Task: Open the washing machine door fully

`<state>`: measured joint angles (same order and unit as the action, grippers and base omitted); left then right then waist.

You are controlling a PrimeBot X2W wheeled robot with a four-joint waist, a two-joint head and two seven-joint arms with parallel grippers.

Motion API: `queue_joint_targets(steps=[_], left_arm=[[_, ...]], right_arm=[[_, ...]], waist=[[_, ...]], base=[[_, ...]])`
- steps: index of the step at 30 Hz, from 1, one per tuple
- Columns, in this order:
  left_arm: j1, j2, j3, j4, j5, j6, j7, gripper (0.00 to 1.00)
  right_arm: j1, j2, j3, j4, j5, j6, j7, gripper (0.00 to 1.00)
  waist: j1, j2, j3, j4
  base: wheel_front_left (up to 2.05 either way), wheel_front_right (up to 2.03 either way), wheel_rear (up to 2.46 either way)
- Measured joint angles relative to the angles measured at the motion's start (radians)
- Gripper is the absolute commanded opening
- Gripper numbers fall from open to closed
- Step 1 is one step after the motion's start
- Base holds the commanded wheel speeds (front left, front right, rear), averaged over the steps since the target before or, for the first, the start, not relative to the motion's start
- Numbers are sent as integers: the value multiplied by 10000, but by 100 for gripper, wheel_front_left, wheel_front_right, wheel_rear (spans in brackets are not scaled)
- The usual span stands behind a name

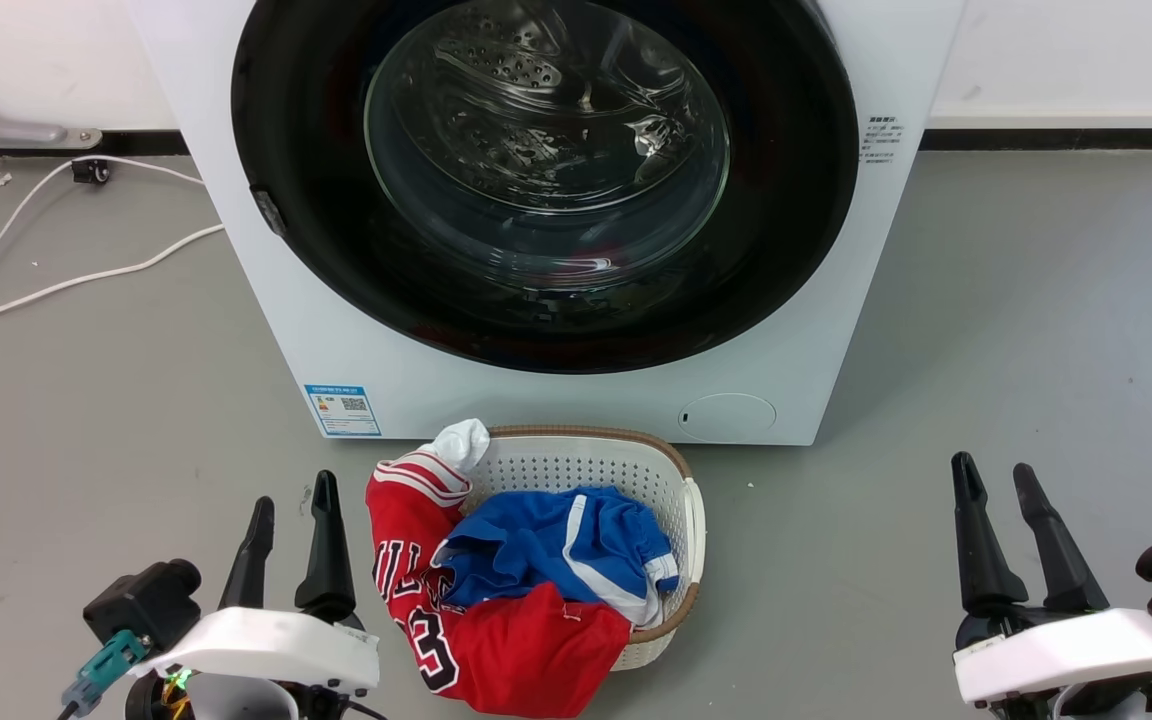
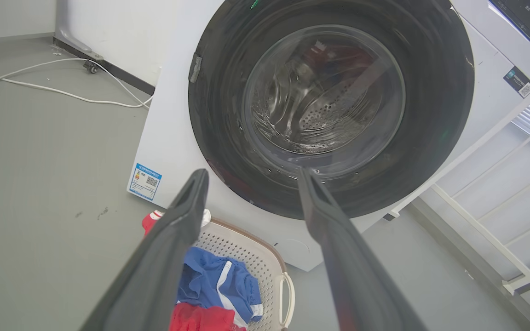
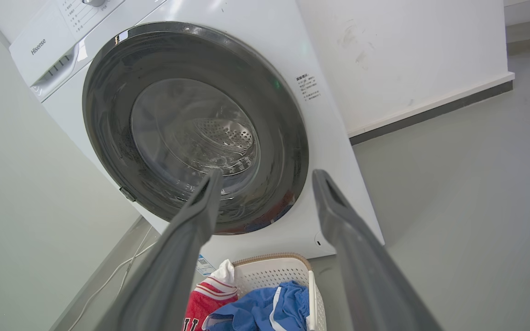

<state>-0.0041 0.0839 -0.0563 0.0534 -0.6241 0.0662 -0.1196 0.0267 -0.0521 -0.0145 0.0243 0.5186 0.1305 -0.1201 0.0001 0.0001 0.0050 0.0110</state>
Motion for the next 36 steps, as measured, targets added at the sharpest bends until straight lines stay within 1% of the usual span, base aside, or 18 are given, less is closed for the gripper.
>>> queue_joint_targets(steps=[11, 24, 36], left_arm=[[108, 31, -228, -272, 1143, 69, -297, 100], [217, -17, -313, -487, 2345, -92, -614, 100], [397, -184, -286, -518, 3344, -280, -863, 100]], right_arm=[[173, 0, 79, -314, -1174, 0, -293, 100], [364, 0, 150, -752, -2188, 2, -606, 100], [558, 0, 213, -1007, -3005, 2, -859, 100]], waist=[[0, 0, -4, 14], [0, 0, 10, 33], [-1, 0, 6, 54]], base=[[0, 0, 0], [0, 0, 0], [0, 0, 0]])
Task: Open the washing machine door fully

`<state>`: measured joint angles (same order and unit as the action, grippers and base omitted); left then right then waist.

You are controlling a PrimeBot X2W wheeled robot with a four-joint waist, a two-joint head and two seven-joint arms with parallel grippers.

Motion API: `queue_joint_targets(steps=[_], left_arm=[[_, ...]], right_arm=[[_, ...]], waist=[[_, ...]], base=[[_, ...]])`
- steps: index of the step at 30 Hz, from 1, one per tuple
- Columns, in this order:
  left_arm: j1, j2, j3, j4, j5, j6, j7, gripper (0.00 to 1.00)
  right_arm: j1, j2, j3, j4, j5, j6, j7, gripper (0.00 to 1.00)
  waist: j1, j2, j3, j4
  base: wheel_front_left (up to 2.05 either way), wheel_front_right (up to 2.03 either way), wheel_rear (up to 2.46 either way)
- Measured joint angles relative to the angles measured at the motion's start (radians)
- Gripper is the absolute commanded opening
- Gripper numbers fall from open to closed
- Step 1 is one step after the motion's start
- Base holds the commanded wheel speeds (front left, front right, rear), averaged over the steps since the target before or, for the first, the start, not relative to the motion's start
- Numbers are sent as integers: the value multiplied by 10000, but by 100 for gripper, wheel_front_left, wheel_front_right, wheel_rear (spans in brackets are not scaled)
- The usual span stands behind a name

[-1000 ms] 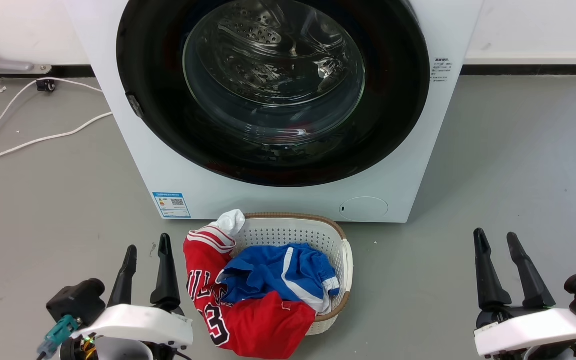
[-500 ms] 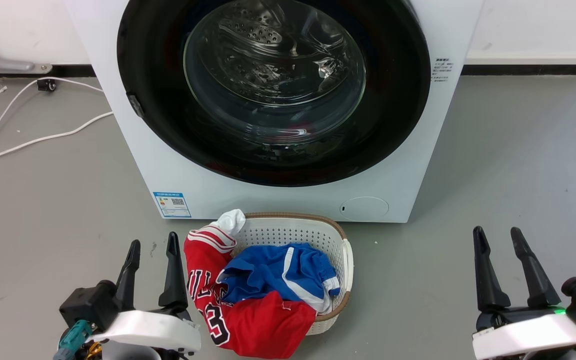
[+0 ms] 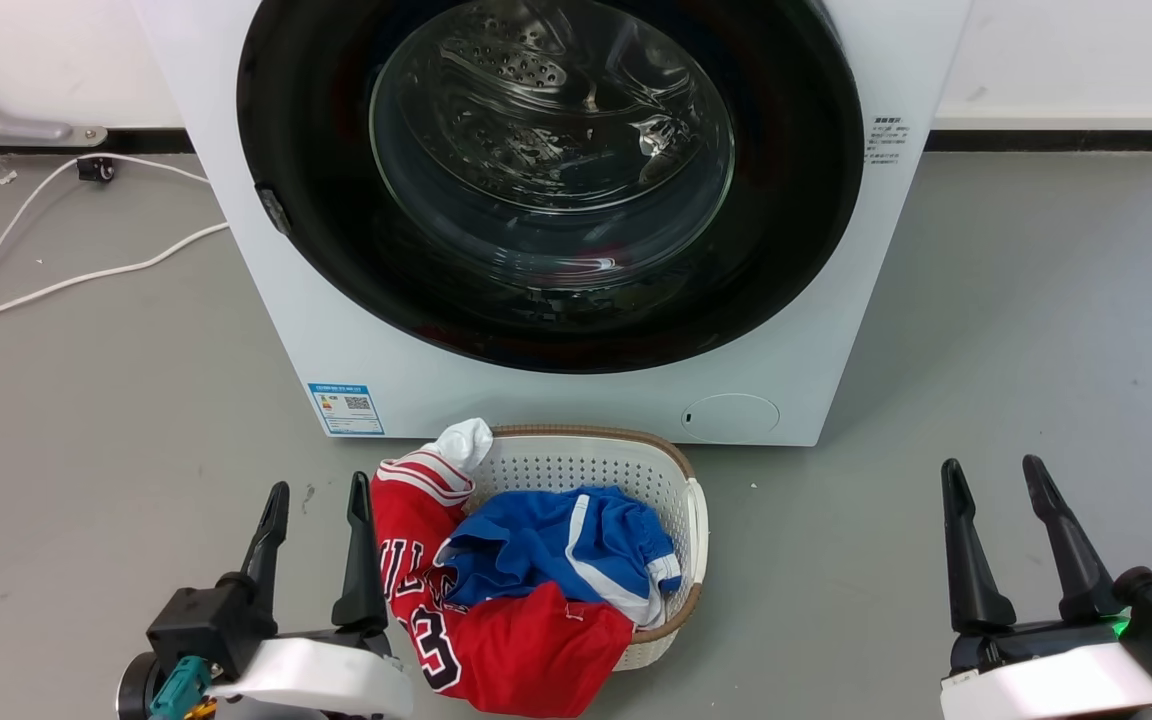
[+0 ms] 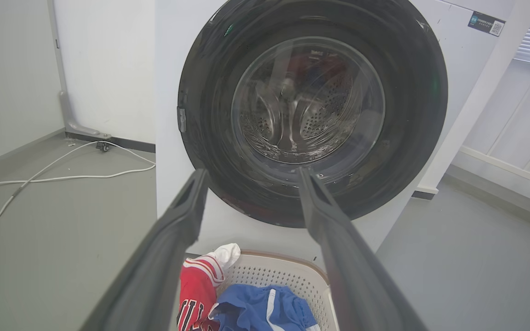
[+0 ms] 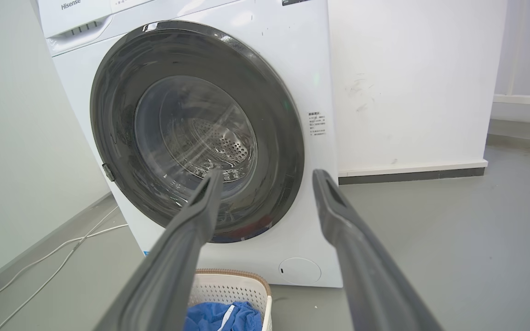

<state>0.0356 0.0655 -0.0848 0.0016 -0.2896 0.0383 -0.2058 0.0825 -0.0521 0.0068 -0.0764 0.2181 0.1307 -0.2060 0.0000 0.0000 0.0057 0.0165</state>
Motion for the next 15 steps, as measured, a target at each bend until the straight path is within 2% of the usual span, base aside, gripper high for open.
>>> queue_joint_targets(steps=[15], left_arm=[[124, -113, 134, 79, 1124, -130, -314, 100]], right_arm=[[206, 0, -127, -159, -713, 2, -314, 100]], waist=[[0, 0, -1, -3]], base=[[0, 0, 0]])
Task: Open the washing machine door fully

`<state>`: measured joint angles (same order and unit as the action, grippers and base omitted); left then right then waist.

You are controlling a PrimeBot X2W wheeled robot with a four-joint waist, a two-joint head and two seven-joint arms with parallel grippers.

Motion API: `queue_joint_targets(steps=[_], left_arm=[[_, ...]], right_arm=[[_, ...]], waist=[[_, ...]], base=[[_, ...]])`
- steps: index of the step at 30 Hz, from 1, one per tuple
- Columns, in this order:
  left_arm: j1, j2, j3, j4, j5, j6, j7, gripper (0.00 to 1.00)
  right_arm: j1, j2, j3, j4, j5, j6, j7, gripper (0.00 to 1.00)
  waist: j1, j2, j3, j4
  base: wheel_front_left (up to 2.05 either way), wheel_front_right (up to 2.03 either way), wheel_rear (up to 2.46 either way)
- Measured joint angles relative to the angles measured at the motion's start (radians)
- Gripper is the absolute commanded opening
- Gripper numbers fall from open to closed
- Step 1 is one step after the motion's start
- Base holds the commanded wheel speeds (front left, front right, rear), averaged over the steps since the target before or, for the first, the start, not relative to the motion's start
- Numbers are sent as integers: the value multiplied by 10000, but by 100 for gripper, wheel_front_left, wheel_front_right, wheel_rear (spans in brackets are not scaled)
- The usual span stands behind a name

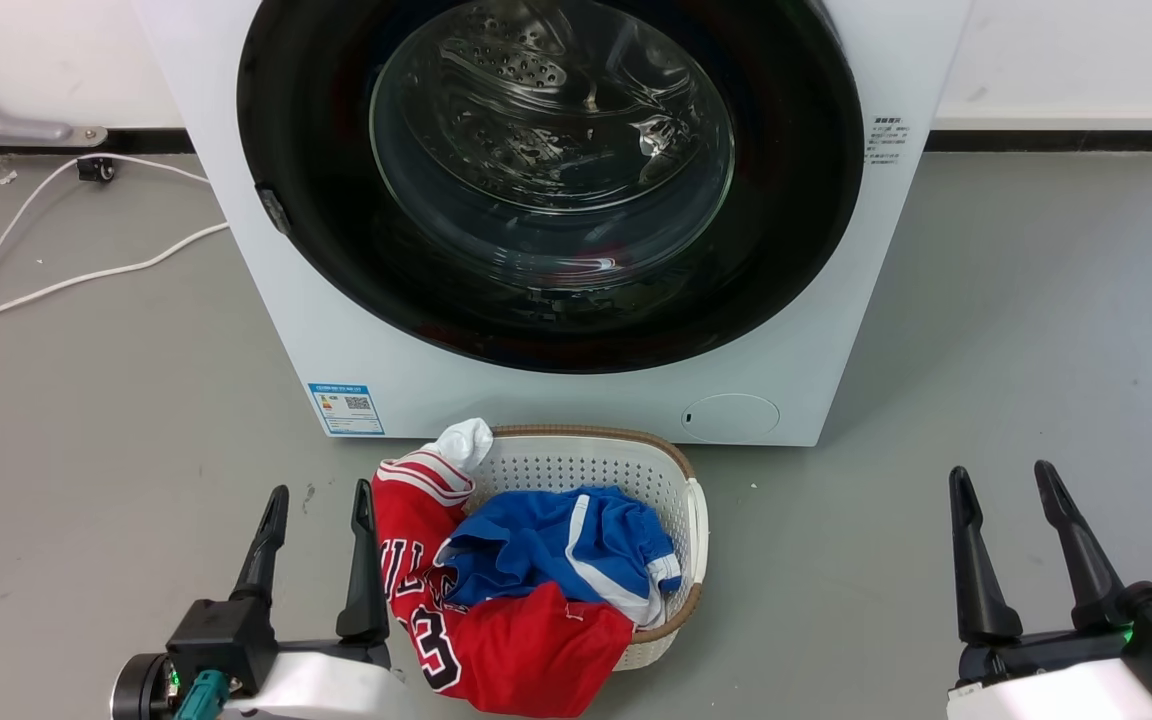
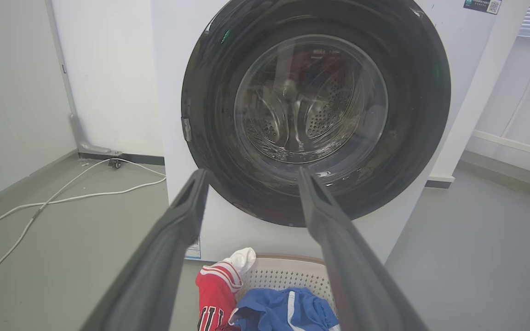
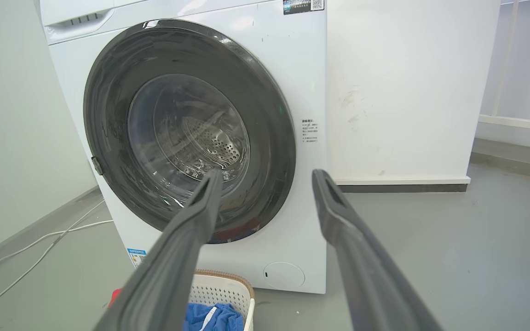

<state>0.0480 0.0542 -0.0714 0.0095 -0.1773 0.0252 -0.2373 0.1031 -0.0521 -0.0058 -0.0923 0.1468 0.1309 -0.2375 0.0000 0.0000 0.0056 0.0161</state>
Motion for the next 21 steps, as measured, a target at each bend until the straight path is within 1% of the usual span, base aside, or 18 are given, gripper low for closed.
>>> queue_joint_targets(steps=[13, 21], left_arm=[[124, -21, 6, 224, 606, -33, -224, 100], [153, -25, -46, 422, 593, 27, -257, 100]], right_arm=[[205, 2, -128, 372, -255, 0, -224, 100], [224, 2, -198, 637, -121, 0, -257, 100]], waist=[[0, 0, -16, 5], [0, 0, -18, 12]], base=[[0, 0, 0], [0, 0, 0]])
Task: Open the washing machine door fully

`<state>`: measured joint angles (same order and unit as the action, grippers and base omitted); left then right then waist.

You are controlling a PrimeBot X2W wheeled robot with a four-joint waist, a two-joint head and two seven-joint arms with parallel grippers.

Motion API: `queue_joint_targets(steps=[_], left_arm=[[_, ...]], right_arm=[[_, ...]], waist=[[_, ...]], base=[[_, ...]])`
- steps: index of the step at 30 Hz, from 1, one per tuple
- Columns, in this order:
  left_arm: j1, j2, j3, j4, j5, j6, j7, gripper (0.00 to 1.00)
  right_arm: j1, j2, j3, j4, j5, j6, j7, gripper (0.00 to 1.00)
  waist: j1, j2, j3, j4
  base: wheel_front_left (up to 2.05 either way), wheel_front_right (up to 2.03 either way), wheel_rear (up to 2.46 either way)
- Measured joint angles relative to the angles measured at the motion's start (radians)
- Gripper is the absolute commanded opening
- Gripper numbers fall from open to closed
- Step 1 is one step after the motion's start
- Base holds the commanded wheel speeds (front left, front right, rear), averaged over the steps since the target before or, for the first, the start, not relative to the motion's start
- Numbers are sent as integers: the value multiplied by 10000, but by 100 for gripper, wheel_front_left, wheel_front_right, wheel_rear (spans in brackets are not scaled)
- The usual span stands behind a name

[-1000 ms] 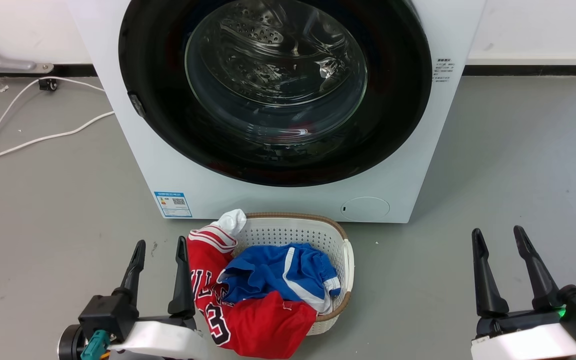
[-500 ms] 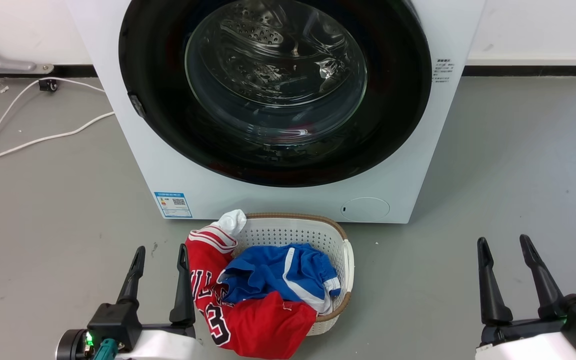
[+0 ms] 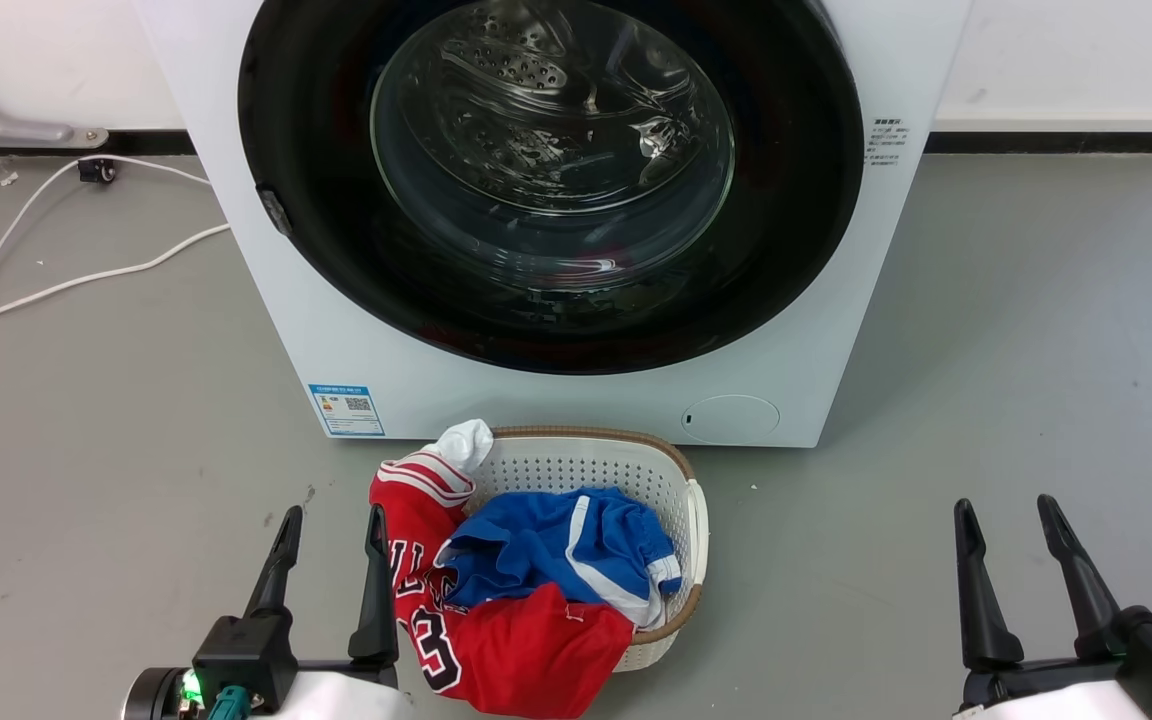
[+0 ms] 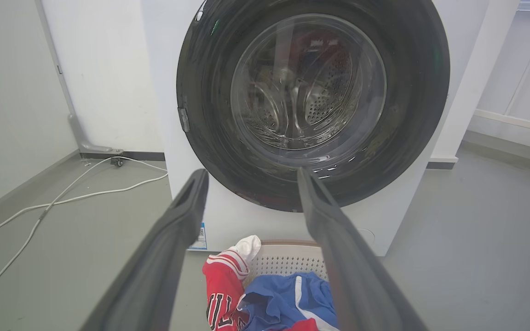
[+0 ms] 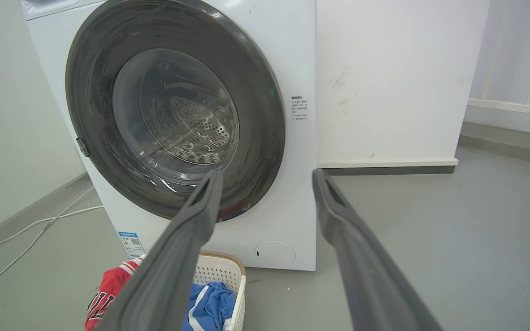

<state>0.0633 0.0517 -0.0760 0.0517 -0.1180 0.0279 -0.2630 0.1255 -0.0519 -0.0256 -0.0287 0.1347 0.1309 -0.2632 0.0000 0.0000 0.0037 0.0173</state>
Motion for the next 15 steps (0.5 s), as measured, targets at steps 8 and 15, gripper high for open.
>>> queue_joint_targets(steps=[8, 15], left_arm=[[22, 0, -6, 130, -50, 33, 0, 100], [35, -2, -17, 213, -79, 69, 0, 100]], right_arm=[[25, 0, 17, 171, 69, 0, 0, 100], [25, 0, 12, 222, 73, 0, 0, 100]], waist=[[0, 0, -8, -22], [0, 0, -18, 1]], base=[[0, 0, 0], [0, 0, 0]])
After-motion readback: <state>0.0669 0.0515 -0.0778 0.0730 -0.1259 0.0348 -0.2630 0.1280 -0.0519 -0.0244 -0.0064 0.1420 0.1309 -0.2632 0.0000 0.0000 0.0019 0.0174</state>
